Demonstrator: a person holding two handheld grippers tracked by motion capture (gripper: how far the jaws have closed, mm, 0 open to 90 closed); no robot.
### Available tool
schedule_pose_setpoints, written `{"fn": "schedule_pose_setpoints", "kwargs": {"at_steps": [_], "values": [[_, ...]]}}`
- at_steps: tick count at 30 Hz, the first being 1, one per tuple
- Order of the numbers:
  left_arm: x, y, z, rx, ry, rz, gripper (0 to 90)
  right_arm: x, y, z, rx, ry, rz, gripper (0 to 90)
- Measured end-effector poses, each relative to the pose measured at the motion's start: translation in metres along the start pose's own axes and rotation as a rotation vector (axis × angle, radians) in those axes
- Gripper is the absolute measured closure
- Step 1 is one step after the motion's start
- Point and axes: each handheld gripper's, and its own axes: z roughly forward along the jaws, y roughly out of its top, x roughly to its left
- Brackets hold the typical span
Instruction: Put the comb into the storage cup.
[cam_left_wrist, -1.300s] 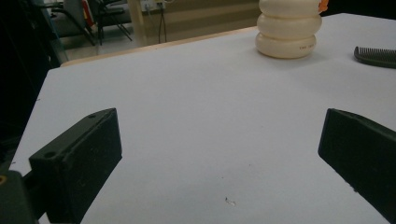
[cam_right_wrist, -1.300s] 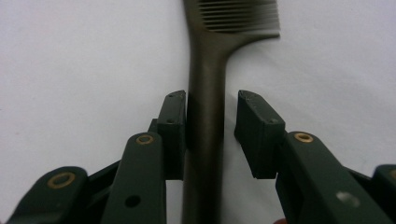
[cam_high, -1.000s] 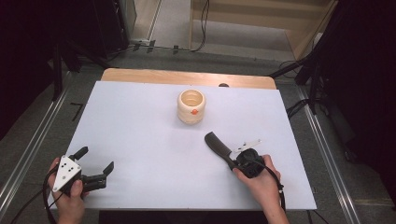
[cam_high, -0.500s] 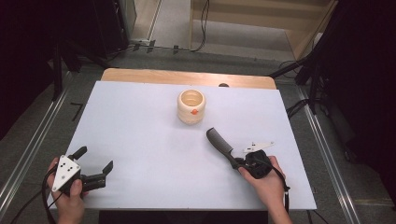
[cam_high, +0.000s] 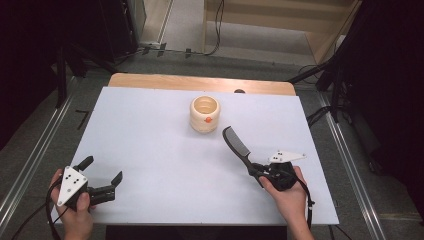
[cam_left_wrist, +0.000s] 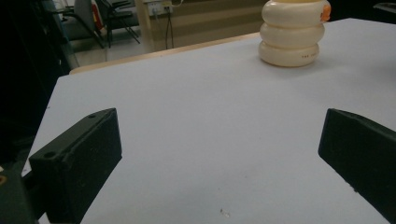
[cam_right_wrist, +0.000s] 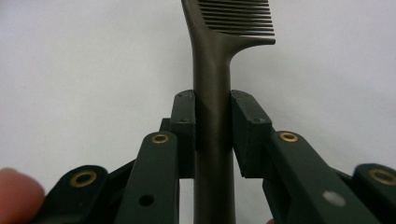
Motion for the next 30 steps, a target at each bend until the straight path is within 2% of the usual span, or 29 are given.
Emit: {"fn": "schedule_pose_setpoints", "kwargs": {"at_steps": [1, 6, 7, 10, 15, 19, 22, 24, 26, 30], "values": [[-0.002, 0.003, 0.000, -0.003, -0.008, 0.006, 0.0, 0.001, 0.001, -0.002, -0.021, -0.002, 0.001, 70.9], [-0.014, 0.016, 0.003, -0.012, -0.027, 0.036, 0.0, 0.001, 0.002, -0.007, -0.053, -0.018, -0.007, 70.9], [-0.018, 0.021, 0.006, -0.013, -0.046, 0.047, 0.0, 0.001, 0.004, -0.008, -0.066, -0.021, -0.014, 71.0], [-0.022, 0.026, 0.008, -0.021, -0.059, 0.056, 0.0, 0.001, 0.006, -0.009, -0.081, -0.029, -0.016, 70.9], [-0.025, 0.037, 0.017, -0.058, -0.070, 0.021, 0.0, 0.000, 0.009, -0.008, -0.109, -0.025, -0.014, 70.9], [-0.028, 0.046, 0.025, -0.078, -0.071, 0.009, 0.0, -0.001, 0.013, -0.007, -0.138, -0.014, -0.020, 70.9], [-0.031, 0.053, 0.031, -0.085, -0.083, 0.004, 0.0, -0.001, 0.019, -0.006, -0.157, -0.007, -0.018, 70.9], [-0.031, 0.058, 0.036, -0.078, -0.107, 0.002, 0.0, -0.001, 0.020, -0.006, -0.157, -0.010, -0.018, 71.0], [-0.032, 0.063, 0.040, -0.075, -0.114, 0.013, 0.0, 0.001, 0.024, -0.006, -0.160, -0.009, -0.022, 70.9], [-0.033, 0.072, 0.046, -0.085, -0.132, -0.001, 0.0, 0.002, 0.030, -0.006, -0.177, -0.012, -0.034, 71.0]]}}
